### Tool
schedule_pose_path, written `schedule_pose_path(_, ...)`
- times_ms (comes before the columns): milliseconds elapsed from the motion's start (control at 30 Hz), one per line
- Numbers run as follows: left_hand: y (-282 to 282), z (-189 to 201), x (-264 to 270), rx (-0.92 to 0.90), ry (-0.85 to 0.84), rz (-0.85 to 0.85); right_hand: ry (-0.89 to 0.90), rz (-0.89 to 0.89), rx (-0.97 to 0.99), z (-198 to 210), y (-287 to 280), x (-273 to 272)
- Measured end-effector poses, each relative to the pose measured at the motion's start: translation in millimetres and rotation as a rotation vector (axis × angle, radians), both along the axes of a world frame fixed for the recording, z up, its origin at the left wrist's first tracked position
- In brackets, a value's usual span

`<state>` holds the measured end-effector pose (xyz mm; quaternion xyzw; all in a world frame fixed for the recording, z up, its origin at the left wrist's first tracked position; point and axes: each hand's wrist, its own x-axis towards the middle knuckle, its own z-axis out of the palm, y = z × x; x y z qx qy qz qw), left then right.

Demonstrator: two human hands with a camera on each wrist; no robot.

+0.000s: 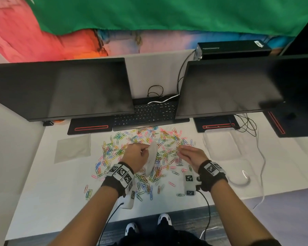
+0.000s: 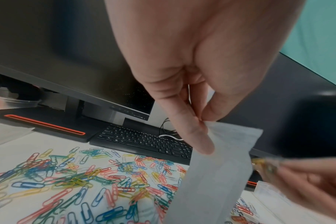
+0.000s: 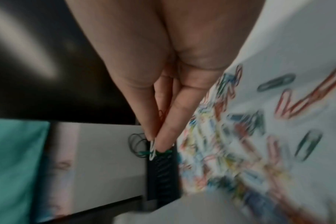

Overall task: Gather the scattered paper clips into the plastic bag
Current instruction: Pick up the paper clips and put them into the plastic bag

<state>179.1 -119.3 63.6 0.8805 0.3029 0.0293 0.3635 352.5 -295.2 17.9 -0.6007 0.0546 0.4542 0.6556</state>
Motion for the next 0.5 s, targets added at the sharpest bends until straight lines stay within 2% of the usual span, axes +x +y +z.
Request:
schedule_pose_path(100, -5, 3, 5, -0.006, -0.008, -0.021, 0.120, 0.008, 0.202, 27, 12, -12)
schedule_pose_path(167, -8, 6, 8, -0.035, -0.034, -0.014, 0.112, 0.096, 0.228, 41, 21, -21)
schedule_pose_path(267, -11, 9, 10, -0.078, -0.065, -0.013, 0.066, 0.183, 0.181, 45, 34, -37)
schedule_pose_path(367, -10, 8, 11, -0.116, -0.084, -0.027, -0.012, 0.169, 0.060, 46, 45, -49)
schedule_pose_path(500, -9, 7, 12, -0.121, -0.102, -0.003, -0.221, 0.224, -0.130, 40, 54, -58)
